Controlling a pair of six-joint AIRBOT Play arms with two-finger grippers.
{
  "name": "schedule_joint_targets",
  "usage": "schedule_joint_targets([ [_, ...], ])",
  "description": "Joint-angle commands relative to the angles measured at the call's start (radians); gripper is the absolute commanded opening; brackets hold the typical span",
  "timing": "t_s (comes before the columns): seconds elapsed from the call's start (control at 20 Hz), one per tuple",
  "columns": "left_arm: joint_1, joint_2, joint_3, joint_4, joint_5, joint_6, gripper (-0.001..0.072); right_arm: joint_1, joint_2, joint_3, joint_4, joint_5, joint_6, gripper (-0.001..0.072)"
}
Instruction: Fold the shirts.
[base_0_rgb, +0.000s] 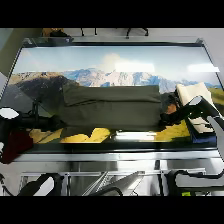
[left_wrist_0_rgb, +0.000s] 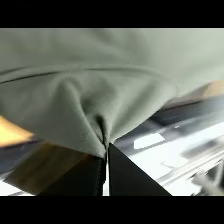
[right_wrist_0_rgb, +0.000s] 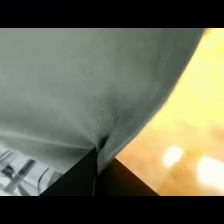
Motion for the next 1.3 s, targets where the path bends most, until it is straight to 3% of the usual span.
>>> schedule_joint_targets([
  [0.0,0.001,0.149,0.017,0.105,-0.091,-0.05,0.0021,-0.013,0.048,0.002,-0.018,0.047,0.039,0.0015],
  [0.15,0.0,0.219,0.047,0.034,-0.033,-0.048,0.0021,-0.013,0.109,0.035,0.066,0.031,-0.003,0.0015],
  [0.3,-0.004,0.142,0.17,0.003,-0.009,-0.041,0.0021,-0.01,0.097,0.117,0.17,-0.045,-0.046,0.0015],
  [0.75,-0.17,-0.454,0.639,0.016,0.155,-0.027,0.0021,-0.008,-0.158,0.209,0.567,-0.366,-0.274,0.0016],
  [0.9,-0.166,-0.638,0.751,0.022,0.166,-0.027,0.0021,-0.008,-0.237,0.209,0.63,-0.39,-0.37,0.0023],
  [0.95,-0.165,-0.687,0.787,0.041,0.166,-0.027,0.0021,-0.007,-0.249,0.209,0.635,-0.391,-0.396,0.0053],
  [1.0,-0.165,-0.731,0.822,0.055,0.166,-0.027,0.0021,-0.006,-0.253,0.209,0.634,-0.398,-0.412,0.0155],
  [1.15,-0.165,-0.84,0.933,0.067,0.123,-0.028,0.0023,-0.03,-0.239,0.246,0.583,-0.399,-0.424,0.0181],
  [1.2,-0.166,-0.863,0.963,0.067,0.108,-0.029,0.0024,-0.044,-0.233,0.263,0.552,-0.399,-0.404,0.0273],
  [1.25,-0.165,-0.886,0.997,0.067,0.087,-0.032,0.0032,-0.059,-0.233,0.279,0.533,-0.398,-0.375,0.0446],
])
